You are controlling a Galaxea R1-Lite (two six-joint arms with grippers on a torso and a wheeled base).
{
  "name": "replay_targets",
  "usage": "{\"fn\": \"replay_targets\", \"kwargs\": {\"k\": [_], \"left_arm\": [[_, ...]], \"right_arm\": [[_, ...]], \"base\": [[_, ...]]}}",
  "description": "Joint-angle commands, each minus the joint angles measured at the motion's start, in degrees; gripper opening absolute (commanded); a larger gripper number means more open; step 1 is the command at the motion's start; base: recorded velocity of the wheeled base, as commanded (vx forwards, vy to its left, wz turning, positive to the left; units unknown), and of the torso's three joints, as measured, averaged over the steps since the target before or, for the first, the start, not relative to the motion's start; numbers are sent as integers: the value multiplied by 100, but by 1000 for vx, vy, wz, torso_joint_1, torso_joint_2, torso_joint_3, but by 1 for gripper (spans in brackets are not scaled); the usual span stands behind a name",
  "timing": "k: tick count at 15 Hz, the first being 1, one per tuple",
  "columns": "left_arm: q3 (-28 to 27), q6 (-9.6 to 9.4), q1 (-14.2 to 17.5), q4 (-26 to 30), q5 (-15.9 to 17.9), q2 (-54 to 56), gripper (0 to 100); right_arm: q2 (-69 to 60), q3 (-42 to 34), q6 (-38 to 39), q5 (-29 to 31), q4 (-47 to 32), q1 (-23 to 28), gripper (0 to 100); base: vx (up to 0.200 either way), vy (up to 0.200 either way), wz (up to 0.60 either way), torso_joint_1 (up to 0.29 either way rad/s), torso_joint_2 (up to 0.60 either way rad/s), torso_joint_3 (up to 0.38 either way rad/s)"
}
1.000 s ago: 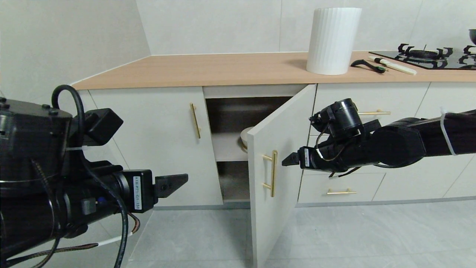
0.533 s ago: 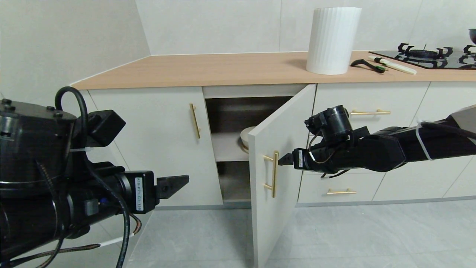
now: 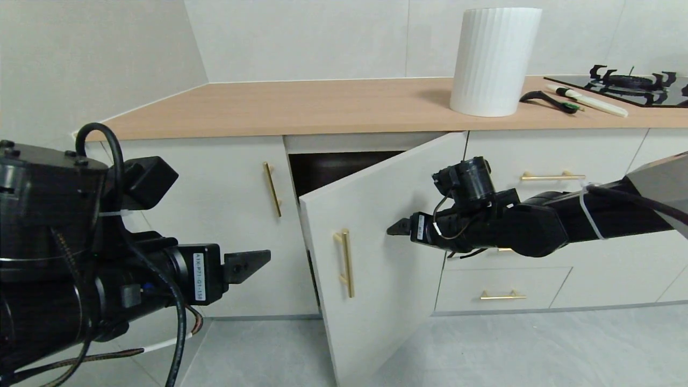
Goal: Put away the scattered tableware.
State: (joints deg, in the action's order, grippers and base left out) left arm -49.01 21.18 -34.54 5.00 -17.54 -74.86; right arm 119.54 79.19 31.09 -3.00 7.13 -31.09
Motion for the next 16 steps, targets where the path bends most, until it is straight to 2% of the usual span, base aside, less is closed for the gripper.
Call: {"fn": "replay_targets", "kwargs": {"k": [1,5,11,13,16], "left_arm": [[-12,1,-1,-8,-12,7,100],[5,1,-1,-166,-179,7,100],[5,1,8,-166,-179,-20,100],[5,1,8,-166,-179,-20,100],[14,9,8,-166,-179,-28,100]], "right_arm": [[78,9,143,1,175,-117,100],[245,132,592,1,377,-266,100],[676,1002,1928,80,429,-284,100],[790,1222,2165,98,429,-258,100],[1265,1846,2376,660,412,-205,100]], "base": [[0,0,0,0,0,0],[0,0,0,0,0,0],[0,0,0,0,0,0],[0,0,0,0,0,0],[0,0,0,0,0,0]]}}
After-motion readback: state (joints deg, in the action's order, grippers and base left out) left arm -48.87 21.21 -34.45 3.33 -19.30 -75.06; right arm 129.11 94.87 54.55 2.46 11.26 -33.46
